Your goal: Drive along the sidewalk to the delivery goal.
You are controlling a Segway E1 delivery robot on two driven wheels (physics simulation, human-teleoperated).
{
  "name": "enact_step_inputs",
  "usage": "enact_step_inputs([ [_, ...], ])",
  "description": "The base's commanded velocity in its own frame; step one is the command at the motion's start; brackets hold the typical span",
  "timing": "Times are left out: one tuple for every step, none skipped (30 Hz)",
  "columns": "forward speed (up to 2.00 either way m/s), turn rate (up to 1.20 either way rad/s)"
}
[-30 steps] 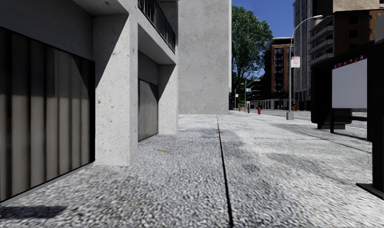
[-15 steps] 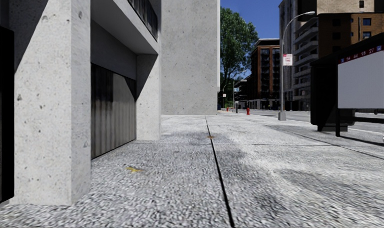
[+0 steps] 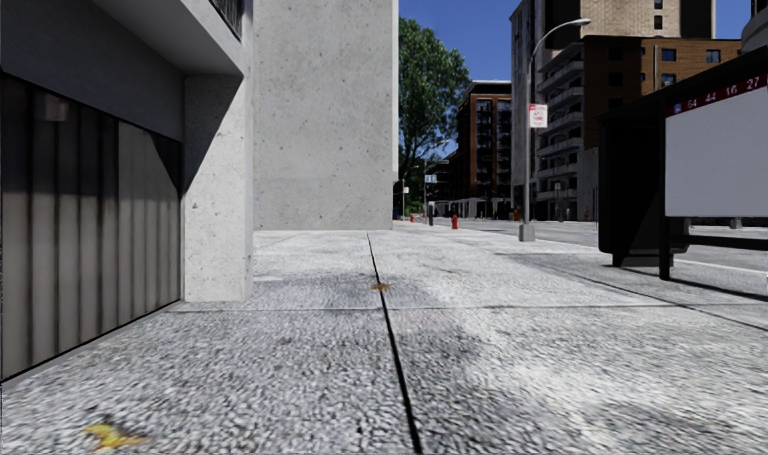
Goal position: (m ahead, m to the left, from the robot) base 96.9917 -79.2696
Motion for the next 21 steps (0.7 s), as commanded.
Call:
enact_step_inputs([
  [1.98,-0.35],
  [1.98,-0.35],
  [1.98,-0.35],
  [1.98,-0.35],
  [1.98,-0.35],
  [1.98,-0.35],
  [1.98,-0.35],
  [1.98,-0.35],
  [1.98,-0.35],
  [1.98,-0.35],
  [1.98,-0.35],
  [1.98,-0.35],
  [1.98,-0.35],
  [1.98,-0.35],
  [1.98,-0.35],
  [1.98,-0.35],
  [1.98,-0.35],
  [1.98,-0.35],
  [1.98,-0.33],
  [1.98,-0.29],
  [1.98,-0.20],
])
